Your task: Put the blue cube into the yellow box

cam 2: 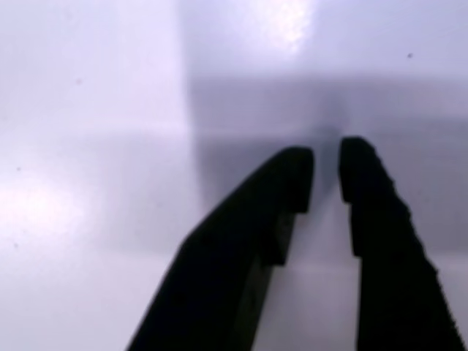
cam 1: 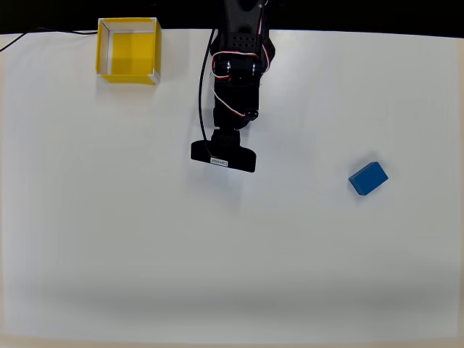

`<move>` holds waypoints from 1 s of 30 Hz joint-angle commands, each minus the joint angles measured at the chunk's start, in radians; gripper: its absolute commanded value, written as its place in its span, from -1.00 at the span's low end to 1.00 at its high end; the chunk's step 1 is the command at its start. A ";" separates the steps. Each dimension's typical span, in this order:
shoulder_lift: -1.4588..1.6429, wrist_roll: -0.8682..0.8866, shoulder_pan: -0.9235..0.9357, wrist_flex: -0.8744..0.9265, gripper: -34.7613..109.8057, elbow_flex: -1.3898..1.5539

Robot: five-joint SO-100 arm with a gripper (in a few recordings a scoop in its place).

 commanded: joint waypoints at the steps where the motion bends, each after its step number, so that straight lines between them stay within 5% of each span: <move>1: 0.025 -0.003 0.028 0.014 -0.51 0.028; 17: 0.017 -0.029 0.031 -0.038 -0.48 0.009; 30: -0.558 0.127 -0.143 -0.144 -0.19 -0.752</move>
